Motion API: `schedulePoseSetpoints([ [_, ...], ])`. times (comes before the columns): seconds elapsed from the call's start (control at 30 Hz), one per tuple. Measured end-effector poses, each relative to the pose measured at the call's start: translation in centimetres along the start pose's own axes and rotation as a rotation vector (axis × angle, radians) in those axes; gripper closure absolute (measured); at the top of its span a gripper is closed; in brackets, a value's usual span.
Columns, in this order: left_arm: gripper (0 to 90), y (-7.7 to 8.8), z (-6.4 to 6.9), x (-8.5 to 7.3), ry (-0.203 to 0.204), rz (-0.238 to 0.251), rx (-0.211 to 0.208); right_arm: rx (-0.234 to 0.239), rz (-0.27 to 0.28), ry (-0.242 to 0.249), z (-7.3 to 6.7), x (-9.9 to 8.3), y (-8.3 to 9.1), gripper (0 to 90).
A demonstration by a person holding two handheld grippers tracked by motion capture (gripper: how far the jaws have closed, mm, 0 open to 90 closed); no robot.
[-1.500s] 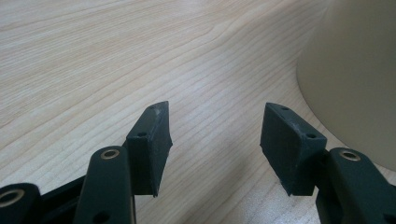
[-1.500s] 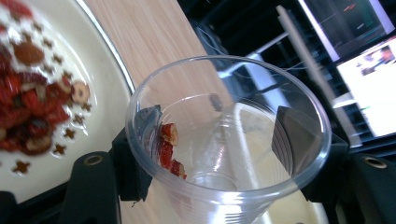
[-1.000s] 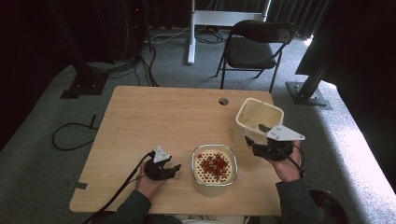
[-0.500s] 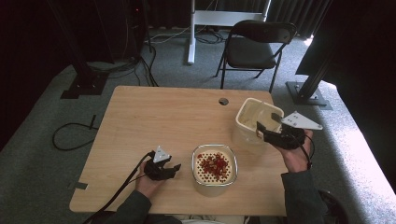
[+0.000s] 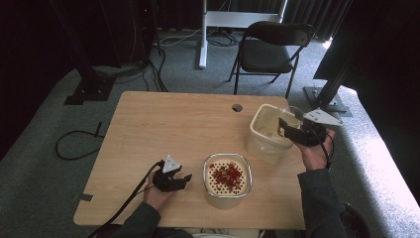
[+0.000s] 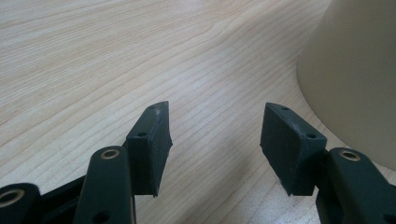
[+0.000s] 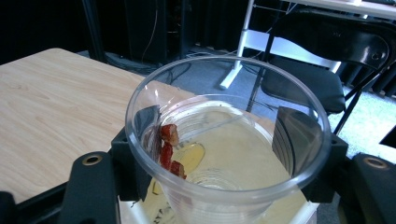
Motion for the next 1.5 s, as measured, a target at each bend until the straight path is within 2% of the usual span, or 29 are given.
schedulePoseSetpoints([
  [0.3,43.7,0.0,0.0,0.0,-0.001,-0.001,0.0,-0.005,-0.023,-0.026,0.7,-1.0,-1.9,31.5],
  [0.43,43.6,0.1,0.0,0.0,-0.002,-0.001,-0.001,-0.012,-0.053,-0.045,1.1,-1.9,-3.0,30.5],
  [0.5,43.6,0.0,0.0,0.0,-0.001,-0.001,-0.001,-0.013,-0.056,-0.055,1.3,-2.2,-3.2,24.7],
  [0.53,43.6,0.0,0.0,0.0,-0.002,-0.002,-0.001,-0.017,-0.06,-0.067,1.4,-2.2,-3.4,13.4],
  [0.57,43.6,0.0,0.0,0.0,-0.002,-0.001,-0.001,-0.004,-0.065,-0.091,1.5,-2.3,-3.6,10.7],
  [0.6,43.6,0.0,0.0,0.0,-0.002,-0.002,-0.001,0.027,-0.057,-0.116,1.6,-2.3,-3.6,10.2],
  [0.67,43.7,0.0,0.0,0.0,-0.001,-0.002,-0.001,0.008,-0.04,-0.1,1.6,-2.2,-3.4,9.8],
  [0.73,43.6,0.0,0.0,0.0,0.001,0.0,-0.002,0.015,-0.027,-0.097,1.5,-2.1,-3.3,9.8],
  [0.8,43.6,0.0,0.0,0.0,-0.001,0.0,-0.002,0.006,-0.016,-0.059,1.1,-1.9,-2.8,9.8],
  [0.83,43.6,0.0,0.0,0.0,-0.002,-0.001,-0.002,0.021,-0.01,-0.054,1.0,-1.8,-2.6,9.9],
  [0.87,43.6,0.0,0.0,0.0,-0.002,-0.002,-0.001,0.011,-0.008,-0.053,1.0,-1.8,-2.4,9.9],
  [0.97,43.6,0.0,0.0,0.0,-0.001,-0.003,-0.001,0.028,0.003,-0.05,0.6,-1.8,-1.5,10.2],
  [1.1,43.6,0.0,0.0,0.0,0.004,0.0,-0.001,0.064,0.033,-0.048,-0.4,-2.4,0.4,13.2],
  [1.27,43.5,0.0,0.0,0.0,0.002,-0.002,-0.001,0.138,0.047,-0.032,-2.9,-4.1,2.9,15.5],
  [1.33,43.5,0.0,0.0,0.0,0.004,-0.001,-0.001,0.146,0.04,-0.004,-4.2,-4.9,3.7,19.0],
  [1.4,43.5,-0.1,0.0,0.0,0.004,-0.002,-0.001,0.181,0.03,0.003,-5.6,-5.9,4.1,20.6],
  [1.47,43.5,-0.1,0.0,0.0,0.004,-0.002,-0.001,0.175,-0.012,0.06,-7.1,-7.2,3.9,22.5],
  [1.5,43.5,-0.1,0.0,0.0,0.004,-0.002,-0.001,0.175,-0.012,0.06,-7.1,-7.2,3.9,22.5],
])
Point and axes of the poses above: each handheld gripper's, and its own axes: y roughly backward along the jaws, x roughly out of its top, z roughly to its right, the point moved 2 cm from there along -y, roughly forward along the jaws, and after that the axes turned 11 degrees about -x, right-handed, at the moved point
